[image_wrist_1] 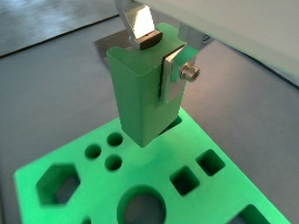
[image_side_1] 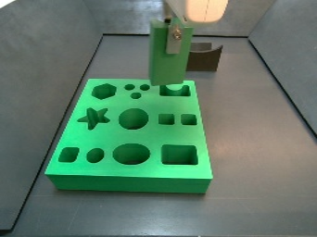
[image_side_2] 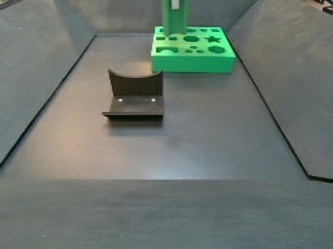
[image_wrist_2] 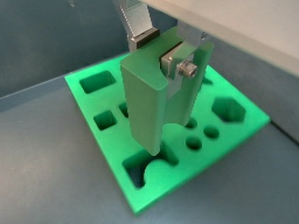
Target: Insert the arch object.
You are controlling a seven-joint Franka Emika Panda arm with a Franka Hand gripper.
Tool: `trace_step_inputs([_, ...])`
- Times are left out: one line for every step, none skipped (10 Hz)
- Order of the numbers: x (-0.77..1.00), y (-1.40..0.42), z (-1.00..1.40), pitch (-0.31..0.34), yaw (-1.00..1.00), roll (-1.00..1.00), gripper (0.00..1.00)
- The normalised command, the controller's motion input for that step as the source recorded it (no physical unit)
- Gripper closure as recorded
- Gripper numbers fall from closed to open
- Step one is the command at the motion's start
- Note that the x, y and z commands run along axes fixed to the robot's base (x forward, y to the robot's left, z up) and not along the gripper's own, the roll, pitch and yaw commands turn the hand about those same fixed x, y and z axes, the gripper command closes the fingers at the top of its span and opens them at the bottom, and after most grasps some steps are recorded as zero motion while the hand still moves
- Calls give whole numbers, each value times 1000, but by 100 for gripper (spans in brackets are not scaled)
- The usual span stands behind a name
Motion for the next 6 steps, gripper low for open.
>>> trace_step_inputs([397,234,-131,-10,-769,-1,100])
trace_step_inputs([414,166,-157,-59,-723,-153,100])
trace_step_inputs([100,69,-280,-170,-497,-143,100])
trace_step_inputs([-20,0,-183,-104,-189,0,100])
trace_step_inputs([-174,0,-103,-84,-3,0,100])
trace_step_inputs([-126,31,-117,-54,0,11,100])
